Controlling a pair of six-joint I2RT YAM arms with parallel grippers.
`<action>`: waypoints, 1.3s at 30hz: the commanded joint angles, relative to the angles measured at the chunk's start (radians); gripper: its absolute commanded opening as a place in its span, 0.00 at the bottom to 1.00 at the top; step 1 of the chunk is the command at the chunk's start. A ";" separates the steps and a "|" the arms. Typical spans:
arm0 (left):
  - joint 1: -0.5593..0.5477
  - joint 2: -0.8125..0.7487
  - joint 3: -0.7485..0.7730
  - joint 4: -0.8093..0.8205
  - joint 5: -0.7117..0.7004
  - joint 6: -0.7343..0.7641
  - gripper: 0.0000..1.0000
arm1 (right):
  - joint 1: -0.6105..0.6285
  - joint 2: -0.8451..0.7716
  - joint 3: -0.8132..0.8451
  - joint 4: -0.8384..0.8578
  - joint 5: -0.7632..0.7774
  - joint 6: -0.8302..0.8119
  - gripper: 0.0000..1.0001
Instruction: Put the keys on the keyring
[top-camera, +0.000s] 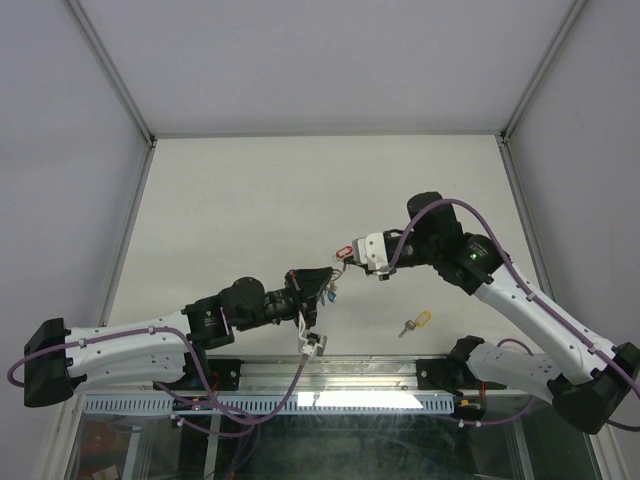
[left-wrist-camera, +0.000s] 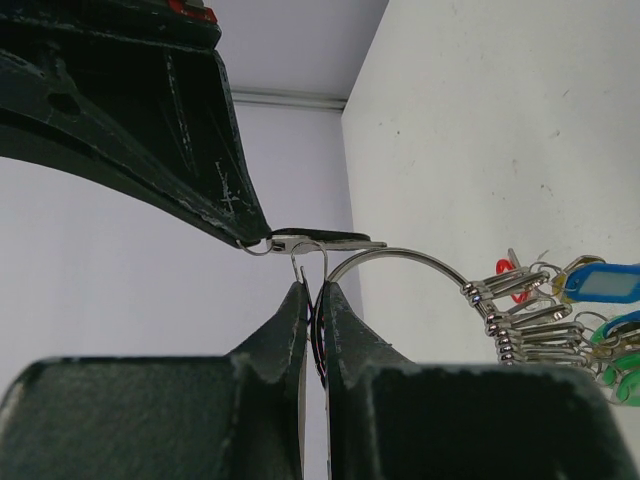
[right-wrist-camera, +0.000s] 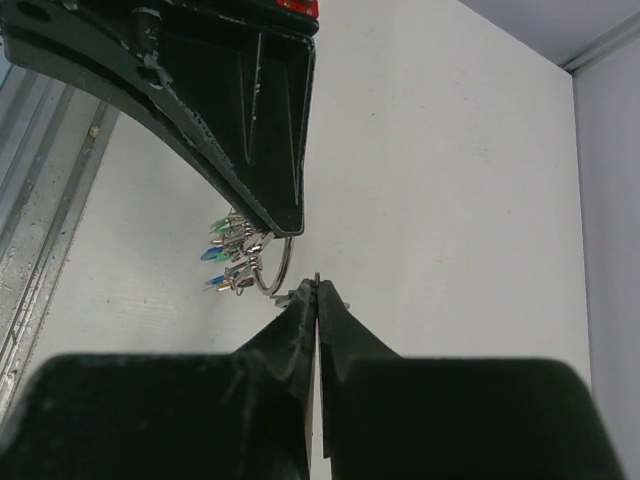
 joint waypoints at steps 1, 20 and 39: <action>-0.013 -0.025 0.012 0.043 0.040 0.002 0.00 | 0.032 0.003 0.061 -0.027 0.038 -0.062 0.00; -0.013 -0.030 0.024 0.002 0.059 0.004 0.00 | 0.121 0.069 0.120 -0.100 0.084 -0.114 0.00; -0.013 -0.044 0.028 -0.016 0.080 -0.002 0.00 | 0.151 0.109 0.162 -0.200 0.108 -0.164 0.00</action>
